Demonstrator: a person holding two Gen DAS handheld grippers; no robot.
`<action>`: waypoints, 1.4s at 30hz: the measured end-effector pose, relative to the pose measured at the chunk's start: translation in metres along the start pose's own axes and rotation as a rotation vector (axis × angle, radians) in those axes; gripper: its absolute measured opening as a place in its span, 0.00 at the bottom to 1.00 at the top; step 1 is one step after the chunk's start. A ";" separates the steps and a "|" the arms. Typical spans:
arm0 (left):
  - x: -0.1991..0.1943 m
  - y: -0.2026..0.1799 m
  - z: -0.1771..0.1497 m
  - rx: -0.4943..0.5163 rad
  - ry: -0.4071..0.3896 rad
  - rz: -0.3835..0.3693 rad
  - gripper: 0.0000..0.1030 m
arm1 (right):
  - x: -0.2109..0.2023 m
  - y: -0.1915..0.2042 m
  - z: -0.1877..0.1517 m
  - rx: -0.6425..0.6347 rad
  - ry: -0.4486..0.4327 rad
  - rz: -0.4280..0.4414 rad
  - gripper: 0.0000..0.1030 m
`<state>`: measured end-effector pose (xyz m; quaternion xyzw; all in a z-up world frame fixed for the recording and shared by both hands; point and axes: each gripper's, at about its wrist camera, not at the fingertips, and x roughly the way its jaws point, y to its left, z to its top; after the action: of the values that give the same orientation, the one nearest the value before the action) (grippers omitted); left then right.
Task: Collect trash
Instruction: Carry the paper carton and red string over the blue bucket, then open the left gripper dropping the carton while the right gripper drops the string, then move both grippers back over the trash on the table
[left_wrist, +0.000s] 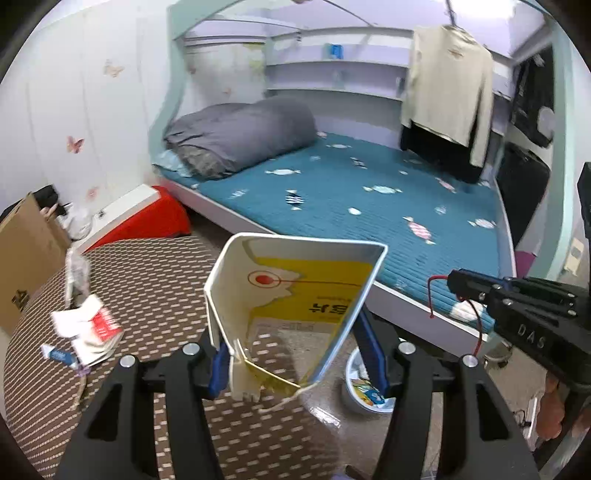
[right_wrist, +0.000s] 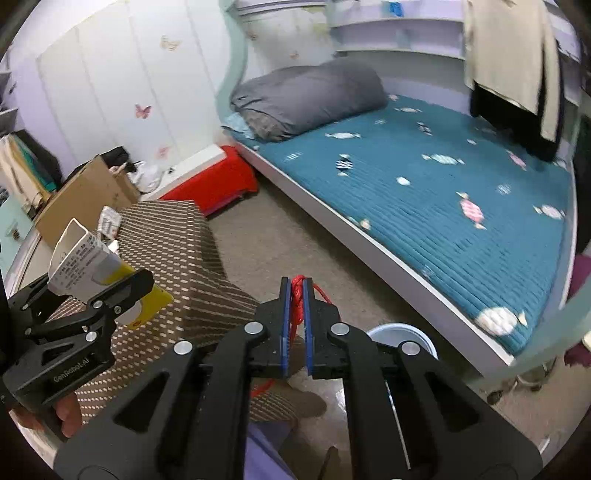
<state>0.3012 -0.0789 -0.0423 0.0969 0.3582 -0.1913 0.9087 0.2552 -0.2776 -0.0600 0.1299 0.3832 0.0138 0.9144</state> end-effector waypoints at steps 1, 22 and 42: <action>0.005 -0.008 0.001 0.011 0.009 -0.011 0.56 | 0.000 -0.007 -0.002 0.010 0.004 -0.009 0.06; 0.115 -0.154 -0.016 0.173 0.213 -0.132 0.63 | 0.014 -0.140 -0.048 0.240 0.080 -0.224 0.07; 0.119 -0.099 -0.029 0.092 0.244 -0.029 0.86 | 0.048 -0.114 -0.030 0.132 0.108 -0.222 0.71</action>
<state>0.3216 -0.1927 -0.1492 0.1560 0.4581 -0.2075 0.8501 0.2599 -0.3748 -0.1415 0.1455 0.4438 -0.1058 0.8779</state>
